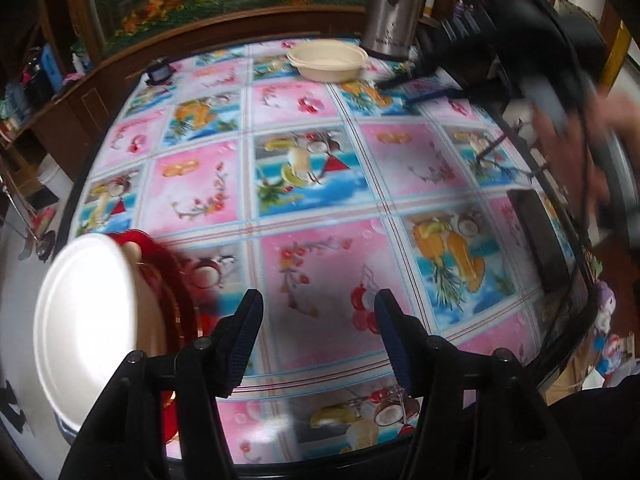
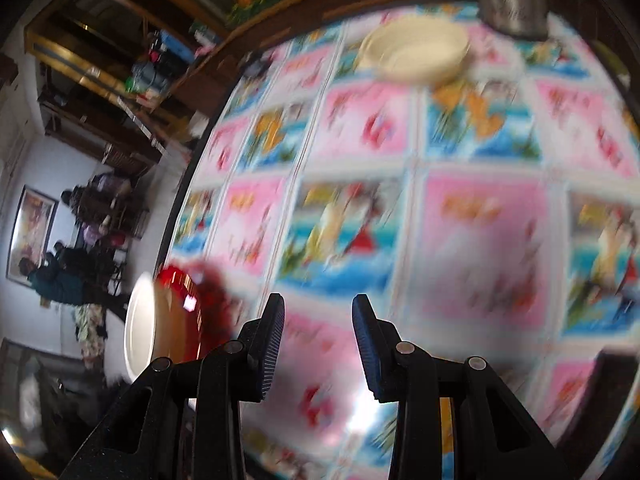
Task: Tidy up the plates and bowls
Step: 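Move the right tool to the beige paper bowl and grasp its rim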
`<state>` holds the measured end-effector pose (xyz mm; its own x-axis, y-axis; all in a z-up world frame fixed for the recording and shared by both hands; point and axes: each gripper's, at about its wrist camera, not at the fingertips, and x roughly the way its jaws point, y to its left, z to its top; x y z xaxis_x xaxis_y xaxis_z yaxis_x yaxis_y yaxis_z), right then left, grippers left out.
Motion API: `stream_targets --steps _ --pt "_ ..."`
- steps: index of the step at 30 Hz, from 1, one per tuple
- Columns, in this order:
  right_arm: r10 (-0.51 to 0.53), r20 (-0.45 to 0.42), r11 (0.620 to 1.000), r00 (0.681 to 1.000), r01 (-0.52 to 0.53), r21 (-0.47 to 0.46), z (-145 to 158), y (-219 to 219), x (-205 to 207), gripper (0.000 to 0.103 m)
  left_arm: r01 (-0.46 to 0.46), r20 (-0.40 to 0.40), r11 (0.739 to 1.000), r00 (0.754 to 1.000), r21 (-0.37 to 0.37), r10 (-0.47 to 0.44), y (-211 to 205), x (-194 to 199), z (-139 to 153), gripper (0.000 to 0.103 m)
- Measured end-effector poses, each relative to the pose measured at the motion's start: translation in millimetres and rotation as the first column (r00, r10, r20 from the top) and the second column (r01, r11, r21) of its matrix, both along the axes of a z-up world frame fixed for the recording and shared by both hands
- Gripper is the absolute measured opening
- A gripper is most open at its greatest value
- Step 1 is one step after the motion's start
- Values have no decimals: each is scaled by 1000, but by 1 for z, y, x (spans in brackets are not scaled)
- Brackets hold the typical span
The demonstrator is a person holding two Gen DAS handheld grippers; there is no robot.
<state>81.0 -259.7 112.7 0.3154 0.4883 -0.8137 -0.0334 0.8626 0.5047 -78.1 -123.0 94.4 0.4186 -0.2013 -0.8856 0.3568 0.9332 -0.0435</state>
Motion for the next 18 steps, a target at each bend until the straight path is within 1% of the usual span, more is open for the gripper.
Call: stream_targets --steps 3,5,7,8,10,11,13,15,18 --pt "-46 55 998 997 47 -34 11 -19 44 36 11 -22 1000 1000 1 -11 -4 1 -10 57" --pt "-69 71 996 995 73 -54 12 -26 71 36 24 -30 1000 999 2 -24 -5 2 -13 57" --pt "-97 76 993 992 102 -67 7 -31 109 34 35 -21 999 999 12 -35 -5 1 -14 57" --pt "-106 72 991 992 111 -68 6 -33 120 34 40 -19 999 999 18 -40 -4 2 -15 57" --pt "-133 72 986 988 139 -87 -2 -33 156 34 33 -14 999 999 23 -32 1 3 -14 57" --pt "-145 73 984 987 152 -92 -6 -33 167 34 22 -17 1000 1000 21 -22 5 4 -15 57" --pt "-138 32 983 990 141 -121 -24 -30 199 34 -2 -20 1000 1000 18 2 13 5 -15 57" --pt "-164 3 972 986 162 -168 -42 -29 218 34 -27 -29 999 999 17 27 21 7 -17 58" --pt "-174 -47 966 984 161 -202 -66 -28 234 34 -51 -43 999 998 16 52 29 9 -21 58"
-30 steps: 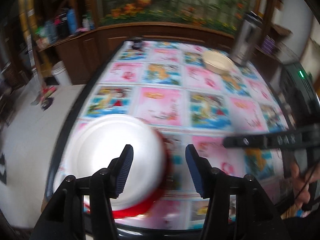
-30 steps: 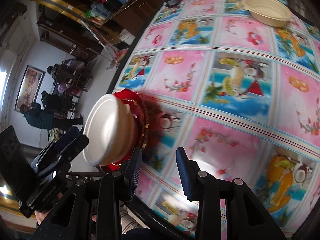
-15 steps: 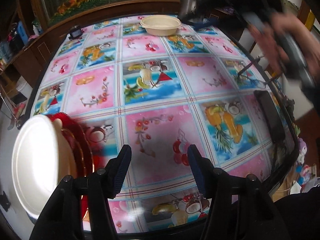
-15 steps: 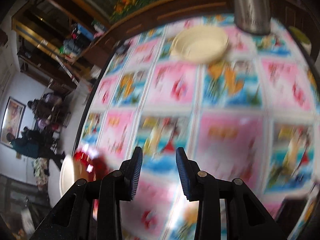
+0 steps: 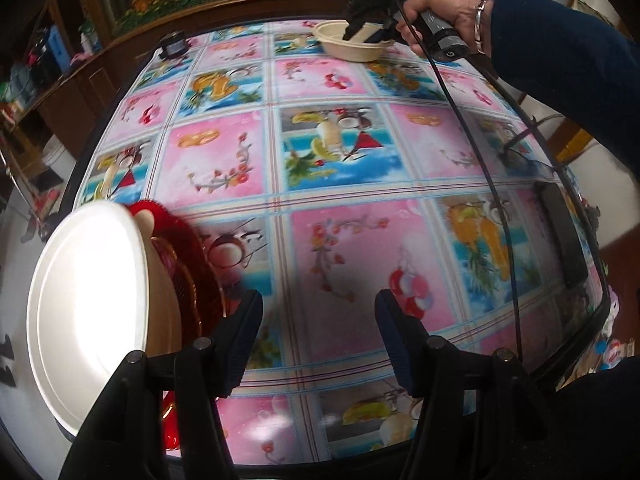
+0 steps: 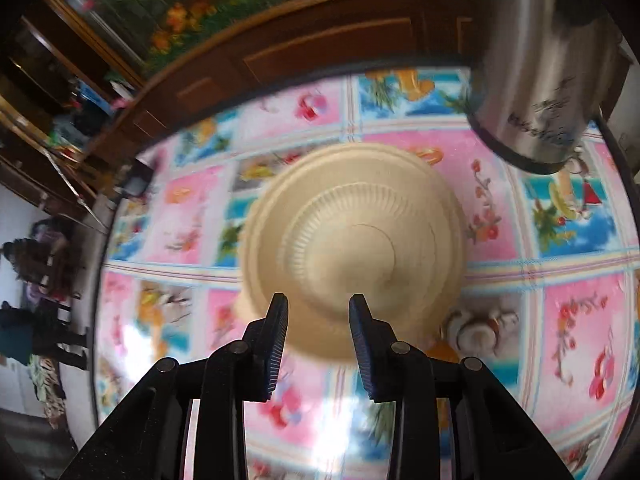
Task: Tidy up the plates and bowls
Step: 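Move the right tool to the beige paper bowl and grasp its rim, then lift the beige bowl with the right tool while the left tool grasps its rim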
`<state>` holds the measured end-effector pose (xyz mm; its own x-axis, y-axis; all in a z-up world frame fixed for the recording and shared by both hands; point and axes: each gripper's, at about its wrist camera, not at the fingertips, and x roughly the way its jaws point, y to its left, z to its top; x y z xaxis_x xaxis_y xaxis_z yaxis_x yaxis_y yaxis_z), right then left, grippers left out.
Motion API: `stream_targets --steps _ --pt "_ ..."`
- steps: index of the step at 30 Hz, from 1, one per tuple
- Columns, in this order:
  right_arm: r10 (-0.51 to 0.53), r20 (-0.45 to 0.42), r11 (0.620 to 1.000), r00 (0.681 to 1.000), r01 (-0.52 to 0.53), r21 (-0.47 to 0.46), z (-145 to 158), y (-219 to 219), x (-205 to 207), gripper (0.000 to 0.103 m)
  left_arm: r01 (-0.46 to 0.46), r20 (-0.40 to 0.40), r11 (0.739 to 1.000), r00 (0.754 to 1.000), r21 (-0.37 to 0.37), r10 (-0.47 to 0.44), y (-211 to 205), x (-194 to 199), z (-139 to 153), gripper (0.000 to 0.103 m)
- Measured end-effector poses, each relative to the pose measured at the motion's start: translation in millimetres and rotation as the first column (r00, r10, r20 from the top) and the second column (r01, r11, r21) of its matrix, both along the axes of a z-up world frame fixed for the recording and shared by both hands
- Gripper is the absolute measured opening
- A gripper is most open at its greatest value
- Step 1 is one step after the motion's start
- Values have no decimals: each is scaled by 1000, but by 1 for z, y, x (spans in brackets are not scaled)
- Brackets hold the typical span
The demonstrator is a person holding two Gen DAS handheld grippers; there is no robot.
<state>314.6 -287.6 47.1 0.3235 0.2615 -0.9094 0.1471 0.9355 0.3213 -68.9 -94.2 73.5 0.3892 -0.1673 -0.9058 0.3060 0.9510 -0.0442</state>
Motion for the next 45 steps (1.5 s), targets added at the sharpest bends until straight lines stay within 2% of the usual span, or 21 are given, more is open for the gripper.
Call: stream_targets --steps 5,9,12,15,17,18,19,20,21,22,25,27,29,33,39,41,45 --pt "60 -46 998 997 -60 -9 -10 8 -8 34 3 7 1000 1000 -10 -3 -2 5 1 58" --pt "169 -84 986 982 -169 -1 -6 18 -38 34 10 11 1000 1000 -26 -10 -9 12 3 58" --pt "281 -105 960 954 -281 19 -1 26 -77 34 23 12 999 1000 -44 -23 -15 16 5 58" --pt "456 -126 889 881 -458 14 4 39 -134 34 41 8 997 999 -59 -41 -23 16 6 57" --pt "595 -155 796 789 -604 -20 9 46 -182 34 51 6 996 999 -68 -51 -29 14 7 57" --pt "636 -159 759 755 -649 -49 11 46 -201 34 54 5 996 999 -71 -53 -31 13 8 58" --pt "677 -169 709 716 -697 -110 16 45 -225 34 56 5 996 998 -76 -55 -33 13 9 57" --pt "678 -165 700 716 -698 -152 21 40 -237 34 57 7 995 998 -83 -57 -35 12 11 57" --pt "652 -142 722 745 -667 -183 30 29 -251 34 57 7 995 998 -87 -57 -36 11 12 57" --pt "622 -116 757 775 -632 -166 36 18 -258 34 57 6 994 998 -93 -57 -38 11 13 57" --pt "463 -12 885 887 -463 -46 58 -20 -287 34 59 13 991 998 -119 -57 -43 13 21 57" --pt "354 7 935 935 -354 22 62 -35 -307 34 63 17 989 998 -137 -61 -47 16 28 57" --pt "253 15 960 967 -253 118 61 -47 -329 34 69 19 984 998 -163 -67 -52 21 32 57" --pt "131 24 978 991 -133 160 56 -62 -366 34 89 -28 971 995 -222 -98 -67 33 26 57" --pt "4 -15 980 1000 -1 198 39 -78 -389 34 113 -102 968 985 -225 -138 -91 48 -1 36" --pt "-1 -27 977 1000 7 215 33 -79 -392 34 113 -120 969 982 -222 -143 -95 51 -7 31" --pt "-15 -44 968 999 25 249 21 -79 -394 34 122 -139 969 978 -214 -154 -97 53 -16 31"
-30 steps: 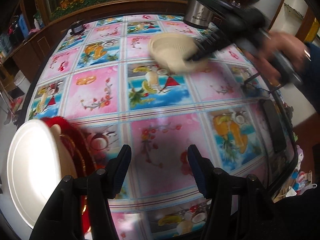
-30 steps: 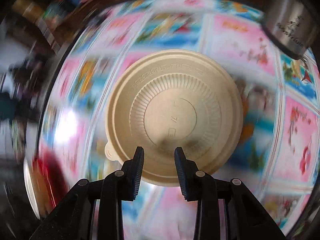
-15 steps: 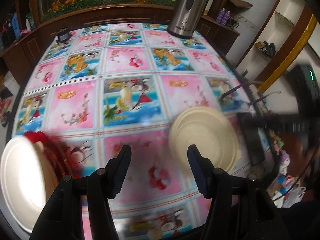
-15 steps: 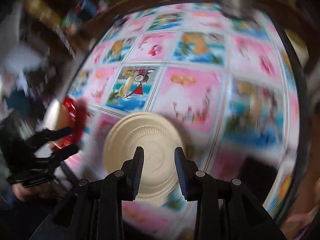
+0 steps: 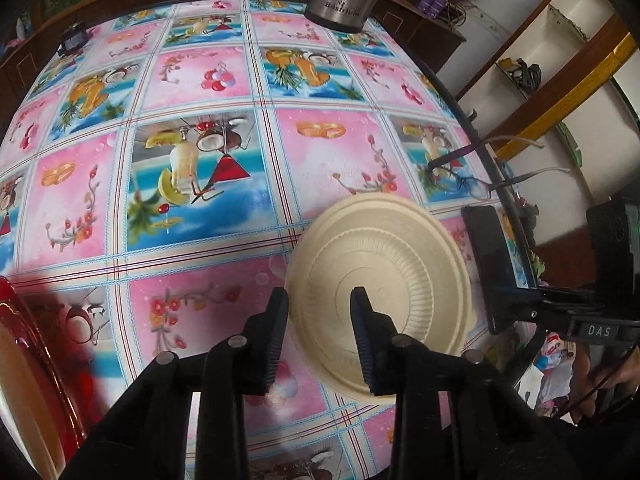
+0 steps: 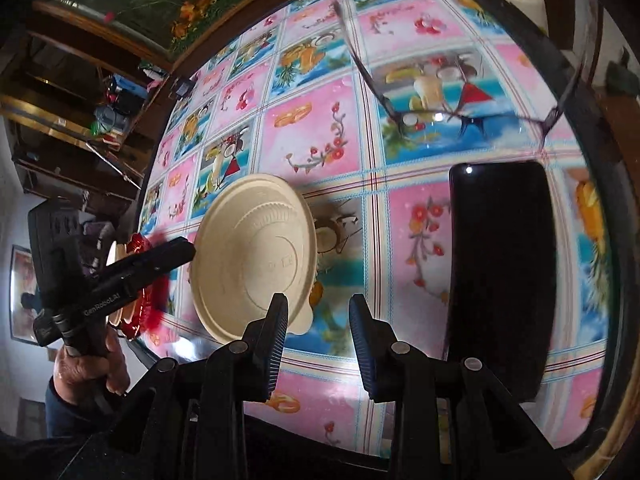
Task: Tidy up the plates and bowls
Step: 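Lift the beige bowl with the right tool while the left tool grasps its rim, then carry the beige bowl with both tools over the plate stack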
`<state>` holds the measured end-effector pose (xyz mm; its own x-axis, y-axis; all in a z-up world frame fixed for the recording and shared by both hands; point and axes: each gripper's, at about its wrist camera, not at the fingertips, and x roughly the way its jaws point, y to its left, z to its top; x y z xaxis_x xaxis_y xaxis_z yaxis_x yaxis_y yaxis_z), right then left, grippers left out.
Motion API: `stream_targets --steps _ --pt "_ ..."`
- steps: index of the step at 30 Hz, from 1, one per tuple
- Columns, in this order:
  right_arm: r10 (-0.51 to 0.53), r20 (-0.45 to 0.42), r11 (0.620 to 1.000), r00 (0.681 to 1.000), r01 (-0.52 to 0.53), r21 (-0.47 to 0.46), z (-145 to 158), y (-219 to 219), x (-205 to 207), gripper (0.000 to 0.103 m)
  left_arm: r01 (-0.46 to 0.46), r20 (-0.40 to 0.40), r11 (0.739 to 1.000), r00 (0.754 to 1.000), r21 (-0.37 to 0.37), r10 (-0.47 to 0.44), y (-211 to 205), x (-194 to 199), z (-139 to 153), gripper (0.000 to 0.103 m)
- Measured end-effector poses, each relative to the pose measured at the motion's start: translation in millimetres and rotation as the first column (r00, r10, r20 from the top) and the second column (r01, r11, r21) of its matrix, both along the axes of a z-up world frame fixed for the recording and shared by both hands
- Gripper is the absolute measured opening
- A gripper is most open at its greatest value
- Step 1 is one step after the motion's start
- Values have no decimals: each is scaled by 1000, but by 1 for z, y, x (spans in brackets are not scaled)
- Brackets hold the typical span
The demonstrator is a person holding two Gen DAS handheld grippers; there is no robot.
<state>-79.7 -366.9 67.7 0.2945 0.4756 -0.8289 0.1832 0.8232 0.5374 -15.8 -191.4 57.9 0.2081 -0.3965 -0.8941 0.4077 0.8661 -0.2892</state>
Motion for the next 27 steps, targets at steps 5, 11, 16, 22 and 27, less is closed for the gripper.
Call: stream_targets --steps 5,11,16,22,27 --pt "5 -7 999 1000 -5 35 -9 6 4 32 -1 -26 1000 1000 11 1 0 5 -12 31" --pt "43 -8 999 999 -43 15 -13 20 14 28 8 -49 1000 999 11 -7 2 0 -22 31" --pt "68 -22 996 997 -69 -51 -14 27 17 15 55 -14 996 998 72 -54 -8 -14 -25 22" --pt "110 12 989 994 -108 -98 -6 36 20 15 38 70 992 996 123 -47 -4 -22 -11 22" --pt "125 29 989 992 -122 -90 -3 40 22 15 29 109 988 993 154 -46 -2 -26 -5 22"
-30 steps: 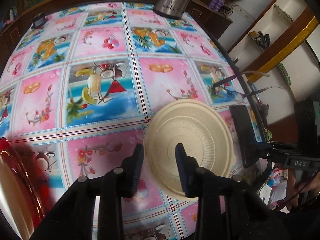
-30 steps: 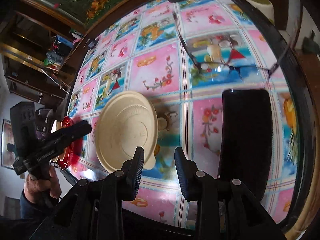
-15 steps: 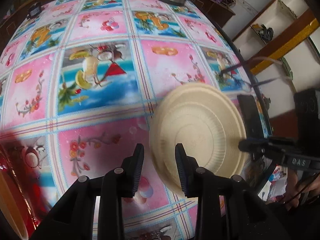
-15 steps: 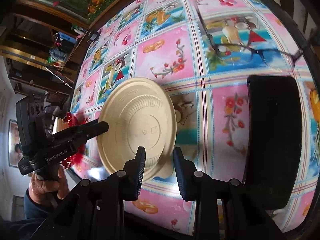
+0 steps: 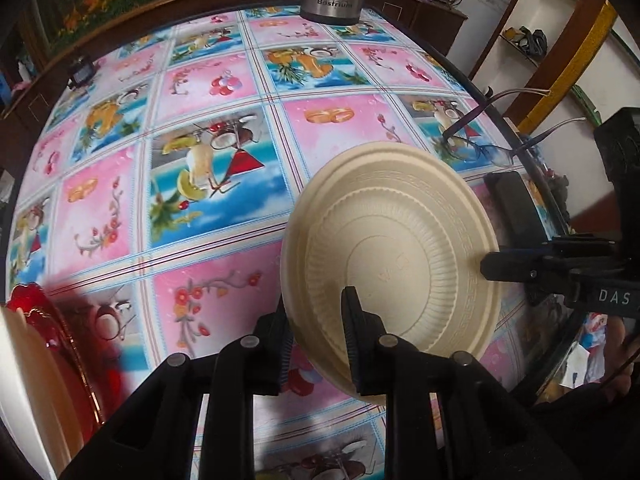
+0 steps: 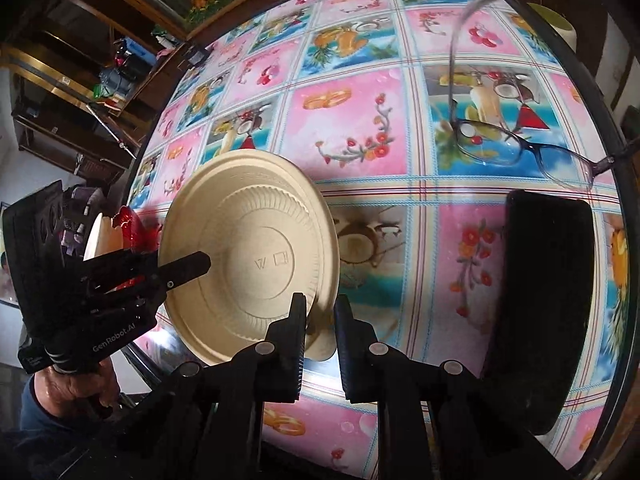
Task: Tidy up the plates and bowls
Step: 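Carry the beige bowl with both tools over the plate stack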
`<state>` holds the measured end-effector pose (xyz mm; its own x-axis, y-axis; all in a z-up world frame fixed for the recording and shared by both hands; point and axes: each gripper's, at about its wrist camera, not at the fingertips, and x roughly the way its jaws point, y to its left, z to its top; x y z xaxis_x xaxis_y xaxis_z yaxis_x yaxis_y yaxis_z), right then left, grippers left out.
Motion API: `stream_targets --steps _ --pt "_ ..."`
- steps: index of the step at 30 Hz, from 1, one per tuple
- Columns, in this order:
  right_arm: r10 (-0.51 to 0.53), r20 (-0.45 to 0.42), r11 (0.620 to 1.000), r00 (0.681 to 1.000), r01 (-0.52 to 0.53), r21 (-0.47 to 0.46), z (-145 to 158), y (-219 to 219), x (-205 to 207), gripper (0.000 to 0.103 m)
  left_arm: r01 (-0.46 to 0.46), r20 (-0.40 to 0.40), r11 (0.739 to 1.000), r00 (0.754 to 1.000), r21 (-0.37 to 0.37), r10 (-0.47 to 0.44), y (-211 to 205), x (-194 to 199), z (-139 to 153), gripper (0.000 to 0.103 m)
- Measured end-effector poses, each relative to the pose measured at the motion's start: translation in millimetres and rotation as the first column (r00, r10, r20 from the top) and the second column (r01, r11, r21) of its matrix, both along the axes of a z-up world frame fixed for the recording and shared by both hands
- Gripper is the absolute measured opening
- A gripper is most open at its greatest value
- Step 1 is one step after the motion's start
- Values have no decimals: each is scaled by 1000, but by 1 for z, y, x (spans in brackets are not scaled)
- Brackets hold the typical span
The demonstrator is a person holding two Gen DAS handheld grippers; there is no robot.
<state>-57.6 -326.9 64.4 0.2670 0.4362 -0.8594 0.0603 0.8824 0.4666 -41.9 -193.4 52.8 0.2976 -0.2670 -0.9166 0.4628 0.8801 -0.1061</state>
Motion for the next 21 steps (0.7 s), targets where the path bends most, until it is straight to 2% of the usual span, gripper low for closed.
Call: stream_targets --steps 21 --pt "77 19 997 997 -77 10 1 23 9 15 -61 69 997 996 42 58 19 -12 11 22"
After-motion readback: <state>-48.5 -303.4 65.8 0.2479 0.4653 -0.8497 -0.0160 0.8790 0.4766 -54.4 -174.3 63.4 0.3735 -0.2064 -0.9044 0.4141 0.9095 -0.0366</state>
